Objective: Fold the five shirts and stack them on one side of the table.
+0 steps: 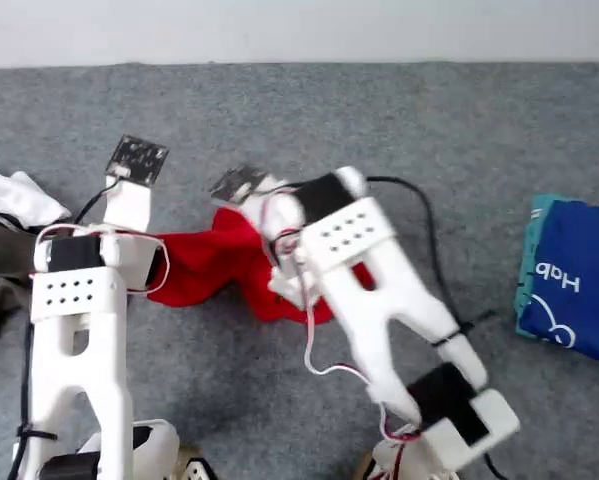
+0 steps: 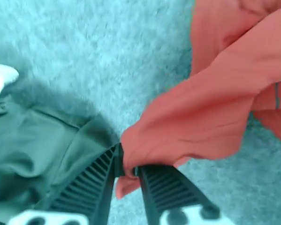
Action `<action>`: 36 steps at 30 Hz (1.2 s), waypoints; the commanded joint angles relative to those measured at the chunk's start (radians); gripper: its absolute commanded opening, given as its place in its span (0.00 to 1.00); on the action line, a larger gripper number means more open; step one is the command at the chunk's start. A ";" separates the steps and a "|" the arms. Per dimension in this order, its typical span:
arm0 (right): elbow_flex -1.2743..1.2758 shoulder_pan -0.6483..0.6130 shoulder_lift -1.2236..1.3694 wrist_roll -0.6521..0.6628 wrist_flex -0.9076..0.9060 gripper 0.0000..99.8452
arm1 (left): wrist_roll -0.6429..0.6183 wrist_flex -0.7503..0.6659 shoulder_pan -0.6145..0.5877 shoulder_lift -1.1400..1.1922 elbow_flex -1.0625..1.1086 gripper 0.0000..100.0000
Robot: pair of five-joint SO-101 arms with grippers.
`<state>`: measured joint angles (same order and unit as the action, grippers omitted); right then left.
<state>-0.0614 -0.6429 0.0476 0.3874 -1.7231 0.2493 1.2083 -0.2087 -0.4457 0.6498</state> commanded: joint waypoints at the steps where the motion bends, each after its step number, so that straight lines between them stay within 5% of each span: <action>1: -0.009 -0.067 0.036 -0.015 0.047 0.29 | 0.012 -0.054 -0.031 -0.035 0.019 0.01; 17: -0.009 -0.119 0.278 -0.038 0.266 0.29 | 0.012 -0.051 -0.058 -0.035 0.030 0.01; 20: -0.020 -0.088 0.328 -0.035 0.288 0.23 | 0.012 -0.029 -0.058 -0.035 0.030 0.01; 24: -0.103 -0.005 0.343 -0.023 0.242 0.05 | 0.012 -0.009 -0.060 -0.035 0.030 0.01; 36: -0.321 0.151 0.236 0.115 -0.021 0.03 | 0.012 -0.015 -0.055 -0.035 0.030 0.01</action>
<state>-0.3145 -0.5263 0.3959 0.4856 -1.6893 0.2555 1.1914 -0.2593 -0.4457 0.6851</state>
